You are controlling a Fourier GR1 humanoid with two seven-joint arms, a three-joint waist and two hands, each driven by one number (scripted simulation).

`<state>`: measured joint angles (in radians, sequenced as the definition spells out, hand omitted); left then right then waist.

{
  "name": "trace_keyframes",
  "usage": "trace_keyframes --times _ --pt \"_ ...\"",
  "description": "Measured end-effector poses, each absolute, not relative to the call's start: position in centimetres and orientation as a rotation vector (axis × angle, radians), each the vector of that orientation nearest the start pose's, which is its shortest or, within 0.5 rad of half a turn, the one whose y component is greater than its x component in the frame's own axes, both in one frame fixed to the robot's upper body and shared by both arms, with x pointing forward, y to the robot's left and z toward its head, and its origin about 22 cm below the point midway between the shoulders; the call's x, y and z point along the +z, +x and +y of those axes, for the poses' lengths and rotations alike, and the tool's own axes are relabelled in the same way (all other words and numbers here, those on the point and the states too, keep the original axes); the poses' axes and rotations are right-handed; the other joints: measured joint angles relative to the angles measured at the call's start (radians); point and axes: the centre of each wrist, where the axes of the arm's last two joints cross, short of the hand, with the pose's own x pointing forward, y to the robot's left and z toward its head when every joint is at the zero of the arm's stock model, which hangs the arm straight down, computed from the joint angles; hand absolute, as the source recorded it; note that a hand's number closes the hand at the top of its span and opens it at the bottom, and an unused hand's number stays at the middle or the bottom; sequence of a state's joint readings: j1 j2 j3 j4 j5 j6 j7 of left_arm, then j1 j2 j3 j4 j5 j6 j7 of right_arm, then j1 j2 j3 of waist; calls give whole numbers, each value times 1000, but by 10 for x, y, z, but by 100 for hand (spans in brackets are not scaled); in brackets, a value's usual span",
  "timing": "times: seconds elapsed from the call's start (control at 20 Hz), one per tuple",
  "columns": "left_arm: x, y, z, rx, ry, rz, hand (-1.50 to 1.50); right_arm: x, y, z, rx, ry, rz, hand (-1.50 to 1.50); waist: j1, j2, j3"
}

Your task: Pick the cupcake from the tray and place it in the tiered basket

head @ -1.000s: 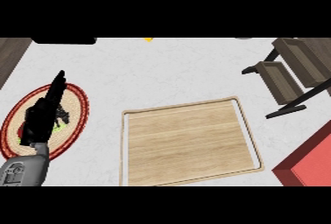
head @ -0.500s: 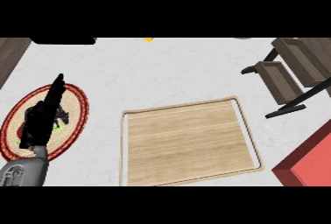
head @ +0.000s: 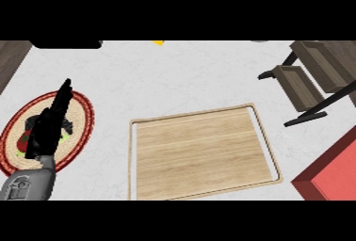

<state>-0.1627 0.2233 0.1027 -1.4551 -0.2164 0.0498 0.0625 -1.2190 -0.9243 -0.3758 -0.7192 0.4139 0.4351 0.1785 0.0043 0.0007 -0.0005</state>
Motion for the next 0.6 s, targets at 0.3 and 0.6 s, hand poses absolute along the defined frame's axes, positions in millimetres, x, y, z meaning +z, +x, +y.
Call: trace_keyframes --times 0.3,0.6 --pt "32 282 298 -234 434 -1539 0 398 316 -506 300 -788 -1520 -150 2 3 1" --pt "34 283 296 -230 424 -1542 0 386 264 -565 256 -726 -1529 -150 5 6 2"
